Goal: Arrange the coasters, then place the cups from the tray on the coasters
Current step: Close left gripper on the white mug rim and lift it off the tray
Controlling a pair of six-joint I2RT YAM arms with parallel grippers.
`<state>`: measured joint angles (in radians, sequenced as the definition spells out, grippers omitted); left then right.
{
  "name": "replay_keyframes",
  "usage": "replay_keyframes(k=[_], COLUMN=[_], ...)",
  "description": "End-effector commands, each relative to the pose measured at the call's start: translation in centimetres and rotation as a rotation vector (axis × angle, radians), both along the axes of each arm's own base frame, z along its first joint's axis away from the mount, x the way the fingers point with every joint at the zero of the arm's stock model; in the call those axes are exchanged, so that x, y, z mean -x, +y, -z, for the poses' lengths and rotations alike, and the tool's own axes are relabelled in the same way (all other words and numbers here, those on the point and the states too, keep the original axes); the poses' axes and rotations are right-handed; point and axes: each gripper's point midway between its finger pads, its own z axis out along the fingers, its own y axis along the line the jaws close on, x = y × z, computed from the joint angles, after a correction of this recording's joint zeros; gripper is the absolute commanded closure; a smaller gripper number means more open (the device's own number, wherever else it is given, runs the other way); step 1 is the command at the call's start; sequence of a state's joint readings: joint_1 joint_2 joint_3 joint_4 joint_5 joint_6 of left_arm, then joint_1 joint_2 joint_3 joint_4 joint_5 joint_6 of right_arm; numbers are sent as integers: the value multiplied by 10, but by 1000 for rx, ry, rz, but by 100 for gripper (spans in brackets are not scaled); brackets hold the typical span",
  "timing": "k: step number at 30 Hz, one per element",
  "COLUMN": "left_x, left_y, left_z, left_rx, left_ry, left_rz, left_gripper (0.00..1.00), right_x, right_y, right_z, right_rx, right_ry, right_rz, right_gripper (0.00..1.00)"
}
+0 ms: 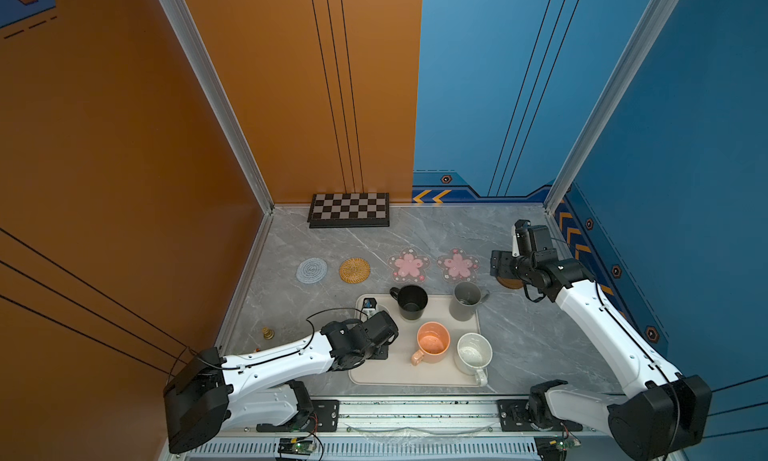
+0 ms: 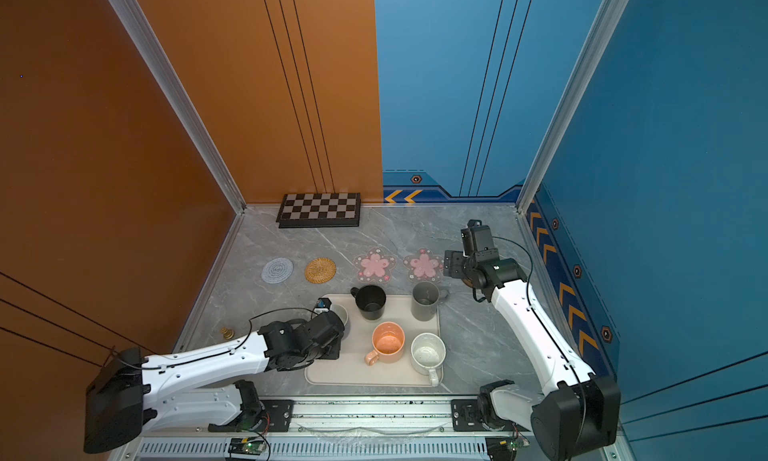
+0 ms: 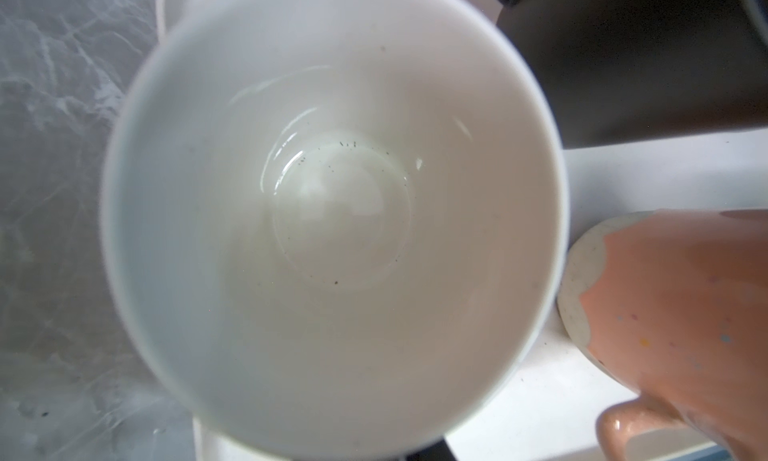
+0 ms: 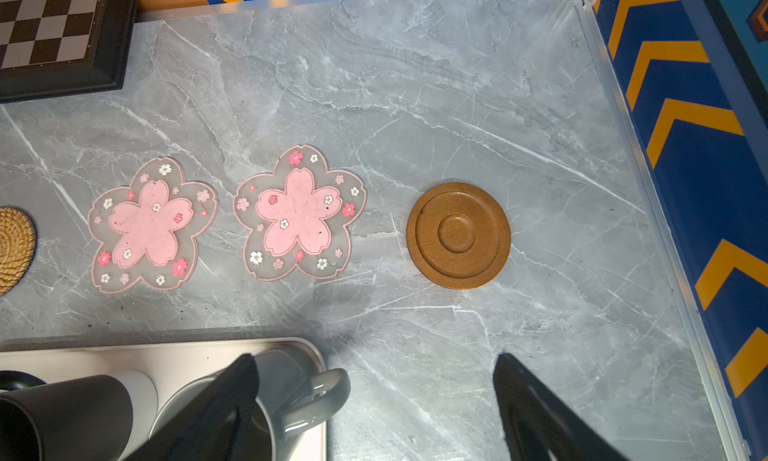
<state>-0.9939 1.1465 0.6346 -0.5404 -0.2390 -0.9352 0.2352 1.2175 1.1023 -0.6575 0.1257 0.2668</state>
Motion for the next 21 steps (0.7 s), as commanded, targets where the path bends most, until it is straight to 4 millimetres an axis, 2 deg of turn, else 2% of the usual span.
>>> replay_keyframes(k=[1, 10, 21], left_x=[-5, -14, -25], left_y=[16, 18, 30], left_z=[-7, -32, -61], left_rx=[-50, -64, -48], left_ry=[-22, -30, -58], left_rz=[-23, 3, -29], left_gripper=[100, 100, 100], right_x=[-4, -6, -9], right_y=[1, -2, -4], right_z=[-2, 2, 8], right_rx=[-25, -10, -8], right_ry=[-7, 5, 19], right_rz=[10, 8, 5], right_gripper=[9, 9, 10])
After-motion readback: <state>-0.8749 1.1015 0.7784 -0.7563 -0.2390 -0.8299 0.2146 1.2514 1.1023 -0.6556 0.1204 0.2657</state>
